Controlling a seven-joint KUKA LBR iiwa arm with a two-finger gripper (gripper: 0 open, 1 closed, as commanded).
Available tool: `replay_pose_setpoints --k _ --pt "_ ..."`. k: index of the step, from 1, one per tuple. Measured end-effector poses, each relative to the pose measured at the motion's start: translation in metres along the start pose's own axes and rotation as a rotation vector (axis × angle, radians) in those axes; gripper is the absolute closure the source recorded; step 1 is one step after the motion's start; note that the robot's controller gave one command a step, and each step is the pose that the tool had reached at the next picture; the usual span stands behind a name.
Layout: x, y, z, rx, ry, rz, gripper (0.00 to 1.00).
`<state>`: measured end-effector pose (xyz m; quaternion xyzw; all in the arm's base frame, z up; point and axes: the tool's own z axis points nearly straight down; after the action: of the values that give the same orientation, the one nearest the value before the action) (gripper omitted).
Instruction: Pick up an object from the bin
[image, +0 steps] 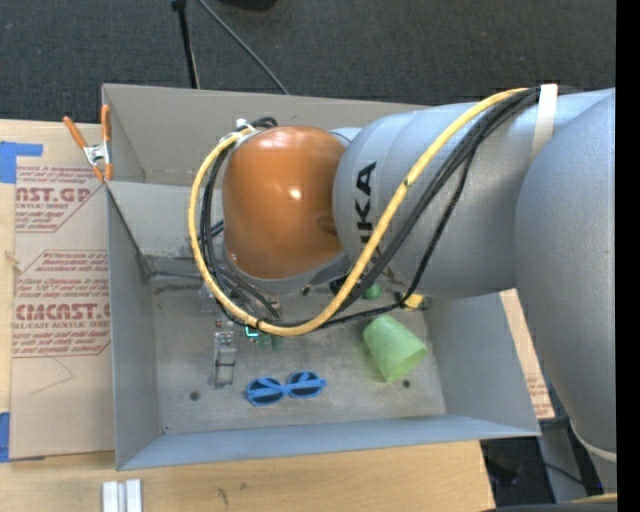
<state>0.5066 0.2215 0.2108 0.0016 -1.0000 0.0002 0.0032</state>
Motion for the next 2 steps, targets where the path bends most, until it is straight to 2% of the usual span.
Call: replay_pose_setpoints --k 1,2 --pt "0.013 -0.061 0.03 0.001 -0.004 0.238 0.0" --pt "0.015 -0.121 0.117 0.004 0.001 0.183 0.0"
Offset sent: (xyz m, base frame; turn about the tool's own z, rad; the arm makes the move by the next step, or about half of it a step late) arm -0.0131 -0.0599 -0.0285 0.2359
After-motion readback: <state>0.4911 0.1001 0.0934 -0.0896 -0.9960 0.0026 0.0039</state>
